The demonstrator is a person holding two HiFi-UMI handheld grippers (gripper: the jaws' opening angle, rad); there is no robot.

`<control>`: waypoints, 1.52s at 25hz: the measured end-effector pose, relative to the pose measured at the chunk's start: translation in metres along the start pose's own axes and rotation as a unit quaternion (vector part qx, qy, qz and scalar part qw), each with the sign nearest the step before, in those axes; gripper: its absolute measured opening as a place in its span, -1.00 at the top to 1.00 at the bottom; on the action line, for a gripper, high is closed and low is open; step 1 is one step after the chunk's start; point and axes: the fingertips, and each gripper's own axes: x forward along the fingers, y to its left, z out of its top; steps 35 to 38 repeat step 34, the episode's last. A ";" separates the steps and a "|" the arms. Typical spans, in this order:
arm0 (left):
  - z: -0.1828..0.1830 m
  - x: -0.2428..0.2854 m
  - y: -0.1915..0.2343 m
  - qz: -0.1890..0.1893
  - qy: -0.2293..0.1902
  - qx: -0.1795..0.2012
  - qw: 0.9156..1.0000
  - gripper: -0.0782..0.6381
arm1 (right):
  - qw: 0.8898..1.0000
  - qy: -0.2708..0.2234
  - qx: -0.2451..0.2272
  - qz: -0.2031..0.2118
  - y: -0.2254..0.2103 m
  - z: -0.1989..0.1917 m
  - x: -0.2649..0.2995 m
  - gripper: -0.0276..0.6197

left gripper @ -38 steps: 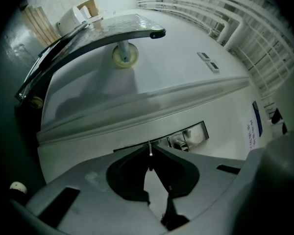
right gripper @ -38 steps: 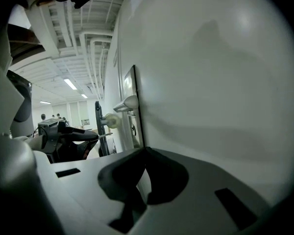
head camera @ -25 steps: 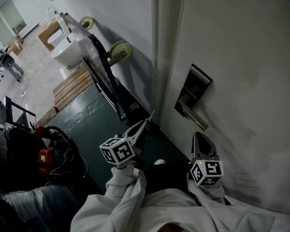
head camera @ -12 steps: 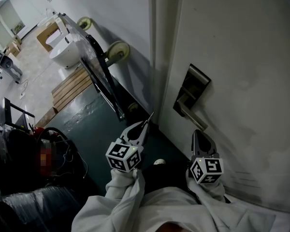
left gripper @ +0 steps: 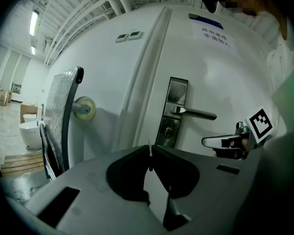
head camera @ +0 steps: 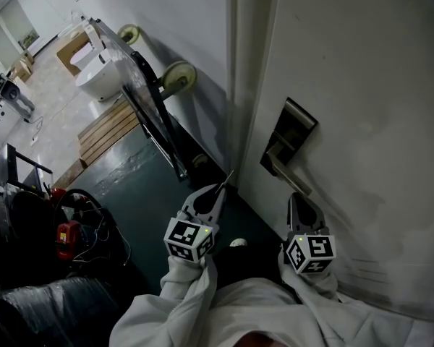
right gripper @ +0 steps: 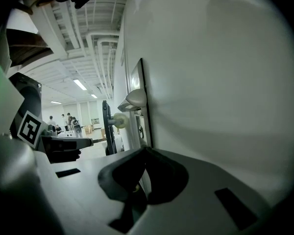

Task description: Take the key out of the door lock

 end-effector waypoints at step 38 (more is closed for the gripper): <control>-0.014 0.008 -0.003 -0.002 0.020 -0.008 1.000 0.70 | 1.000 0.009 0.000 0.008 0.002 -0.006 0.003 0.76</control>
